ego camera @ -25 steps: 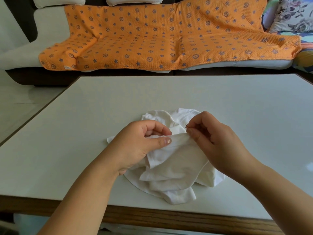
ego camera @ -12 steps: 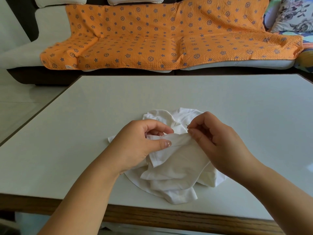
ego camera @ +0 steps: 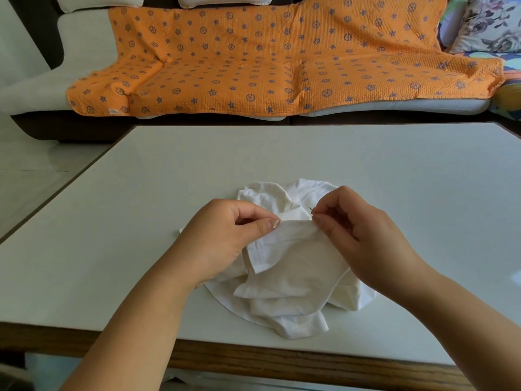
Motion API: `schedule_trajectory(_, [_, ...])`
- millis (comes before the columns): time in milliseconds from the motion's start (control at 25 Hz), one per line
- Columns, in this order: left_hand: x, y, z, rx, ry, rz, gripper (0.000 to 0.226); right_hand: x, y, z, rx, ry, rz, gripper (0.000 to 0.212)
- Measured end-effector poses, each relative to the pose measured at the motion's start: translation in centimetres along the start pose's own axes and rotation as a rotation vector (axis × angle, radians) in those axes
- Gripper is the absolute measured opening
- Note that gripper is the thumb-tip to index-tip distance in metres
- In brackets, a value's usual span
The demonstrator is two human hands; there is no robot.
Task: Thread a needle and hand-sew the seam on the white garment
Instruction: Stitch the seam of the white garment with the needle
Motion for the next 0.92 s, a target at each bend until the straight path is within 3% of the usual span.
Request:
schedule_trajectory(320, [-0.2,-0.2,0.0,0.05,0.1,0.01,0.002,-0.3,0.1,-0.1,-0.011,-0.017,0.003,0.018])
schedule_trajectory(920, [-0.6,-0.4,0.6,-0.046,0.137,0.004,0.015,-0.1,0.0,0.3,0.006,-0.003,0.01,0.016])
Point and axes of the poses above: each hand's wrist, its own y-axis towards the middle knuckle, its own z-axis out of the palm, x = y × z, the point moved 9 cm from there along y, towards the middle knuckle, and after that the axes turned 1 degree about x, right-handed, at the moved point
